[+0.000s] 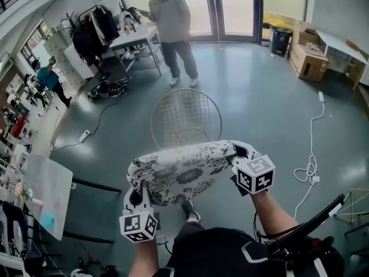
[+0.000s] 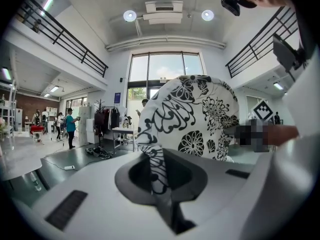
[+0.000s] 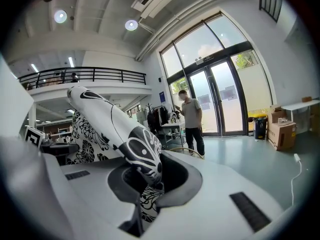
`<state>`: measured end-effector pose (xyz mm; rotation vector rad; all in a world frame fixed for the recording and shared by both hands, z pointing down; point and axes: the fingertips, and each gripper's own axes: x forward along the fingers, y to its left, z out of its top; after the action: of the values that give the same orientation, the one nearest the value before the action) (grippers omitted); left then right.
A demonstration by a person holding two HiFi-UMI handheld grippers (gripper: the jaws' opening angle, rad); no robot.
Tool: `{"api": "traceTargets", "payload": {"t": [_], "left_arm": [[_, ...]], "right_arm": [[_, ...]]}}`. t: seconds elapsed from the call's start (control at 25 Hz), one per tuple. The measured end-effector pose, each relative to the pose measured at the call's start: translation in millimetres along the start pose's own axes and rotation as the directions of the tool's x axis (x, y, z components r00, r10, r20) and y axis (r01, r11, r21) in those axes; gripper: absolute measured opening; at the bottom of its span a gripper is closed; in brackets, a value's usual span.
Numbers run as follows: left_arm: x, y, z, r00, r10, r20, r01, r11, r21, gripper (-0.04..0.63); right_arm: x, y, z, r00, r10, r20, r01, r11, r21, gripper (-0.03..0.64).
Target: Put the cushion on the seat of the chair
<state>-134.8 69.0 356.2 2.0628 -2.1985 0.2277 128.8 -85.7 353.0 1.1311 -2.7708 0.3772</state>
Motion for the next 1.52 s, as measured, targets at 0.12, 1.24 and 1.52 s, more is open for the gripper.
{"api": "traceTargets", "payload": {"t": [0.12, 1.24, 1.52], "left_arm": [[18, 13, -1, 1.000, -0.002, -0.009, 0.002, 1.000, -0.005, 0.018], [230, 136, -17, 0.974, -0.191, -0.119, 0.189, 0.982, -0.029, 0.020], [277, 152, -47, 0.951, -0.251, -0.183, 0.244, 0.968, -0.059, 0.020]], "right_arm": [[22, -2, 4, 1.000, 0.002, -0.008, -0.002, 1.000, -0.010, 0.029], [234, -45, 1, 0.974, -0.163, -0.155, 0.171, 0.984, 0.043, 0.029], [274, -61, -20, 0.947, -0.208, -0.243, 0.221, 0.975, 0.027, 0.029]]}}
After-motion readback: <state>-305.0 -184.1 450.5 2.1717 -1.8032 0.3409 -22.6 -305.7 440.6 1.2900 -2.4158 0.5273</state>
